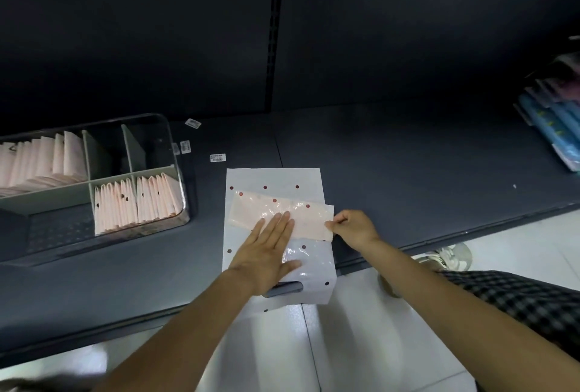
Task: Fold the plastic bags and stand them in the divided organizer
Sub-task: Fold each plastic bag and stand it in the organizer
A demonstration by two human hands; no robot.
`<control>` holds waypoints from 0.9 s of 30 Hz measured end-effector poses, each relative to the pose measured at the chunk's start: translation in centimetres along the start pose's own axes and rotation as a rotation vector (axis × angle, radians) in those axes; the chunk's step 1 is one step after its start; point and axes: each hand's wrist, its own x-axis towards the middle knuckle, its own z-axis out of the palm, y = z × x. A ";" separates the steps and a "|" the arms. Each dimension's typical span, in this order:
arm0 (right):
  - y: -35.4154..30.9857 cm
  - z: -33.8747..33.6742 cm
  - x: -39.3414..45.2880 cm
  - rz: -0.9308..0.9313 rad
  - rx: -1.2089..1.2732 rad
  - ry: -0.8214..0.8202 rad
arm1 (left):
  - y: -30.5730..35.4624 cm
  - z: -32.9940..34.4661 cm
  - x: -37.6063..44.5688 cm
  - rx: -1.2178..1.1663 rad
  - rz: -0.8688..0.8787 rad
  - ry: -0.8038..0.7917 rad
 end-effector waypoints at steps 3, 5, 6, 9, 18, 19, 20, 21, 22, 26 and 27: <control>0.0 0.4 -1.2 0.056 0.077 0.026 | -0.4 -0.6 0.1 -0.009 0.008 -0.008; -0.1 1.1 -2.2 0.114 0.127 0.052 | -0.5 -1.0 0.0 -0.029 -0.021 0.000; -0.2 1.5 -2.8 0.140 0.161 0.064 | -0.5 -1.2 0.0 -0.022 -0.036 0.017; -1.0 3.1 -5.5 0.217 0.336 0.073 | 0.1 -1.4 -0.5 0.007 -0.069 0.109; -3.0 5.4 -13.4 -0.061 0.492 -0.264 | -0.7 -0.1 -3.5 -0.232 -0.059 0.248; -2.5 4.8 -13.3 -0.195 0.332 -0.215 | -0.9 -0.2 -3.7 -0.264 -0.052 0.273; -1.9 4.0 -12.8 -0.316 0.168 -0.165 | -1.0 -0.4 -3.8 -0.285 -0.043 0.289; -1.3 3.2 -12.2 -0.424 0.012 -0.140 | -1.2 -0.5 -4.0 -0.303 -0.037 0.296; -0.8 2.4 -11.4 -0.518 -0.127 -0.137 | -1.3 -0.7 -4.1 -0.318 -0.030 0.294; -0.1 1.6 -7.9 -0.674 -0.360 -0.034 | -1.6 -1.1 -4.4 -0.323 -0.035 0.287; -0.1 2.0 -7.2 -0.664 -0.332 -0.007 | -1.6 -1.2 -4.4 -0.334 -0.039 0.305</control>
